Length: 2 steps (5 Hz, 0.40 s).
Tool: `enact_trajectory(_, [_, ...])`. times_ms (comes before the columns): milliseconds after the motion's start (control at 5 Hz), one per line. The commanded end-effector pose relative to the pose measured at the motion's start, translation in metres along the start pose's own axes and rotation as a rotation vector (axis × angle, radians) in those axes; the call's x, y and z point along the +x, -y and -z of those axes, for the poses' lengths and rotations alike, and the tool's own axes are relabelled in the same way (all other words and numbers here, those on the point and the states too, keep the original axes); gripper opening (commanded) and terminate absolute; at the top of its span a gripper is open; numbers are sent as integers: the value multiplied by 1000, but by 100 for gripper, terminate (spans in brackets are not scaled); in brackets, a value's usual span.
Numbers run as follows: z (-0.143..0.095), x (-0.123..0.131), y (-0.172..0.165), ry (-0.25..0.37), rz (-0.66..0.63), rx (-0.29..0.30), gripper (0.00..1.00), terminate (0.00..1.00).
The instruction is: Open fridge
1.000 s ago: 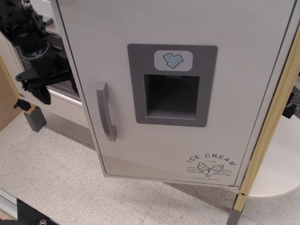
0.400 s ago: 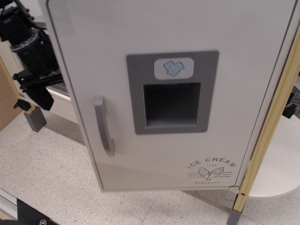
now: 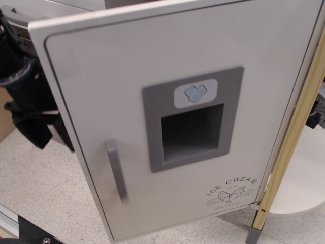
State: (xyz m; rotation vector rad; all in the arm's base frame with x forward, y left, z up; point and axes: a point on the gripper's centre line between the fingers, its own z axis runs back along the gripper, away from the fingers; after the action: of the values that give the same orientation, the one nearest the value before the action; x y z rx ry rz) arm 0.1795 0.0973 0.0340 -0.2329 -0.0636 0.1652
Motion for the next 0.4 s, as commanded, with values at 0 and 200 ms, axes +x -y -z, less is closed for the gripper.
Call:
enact_trajectory(0, [5, -26, 60, 85, 208, 24, 100, 0])
enact_trajectory(200, [14, -27, 98, 107, 254, 10, 100, 0])
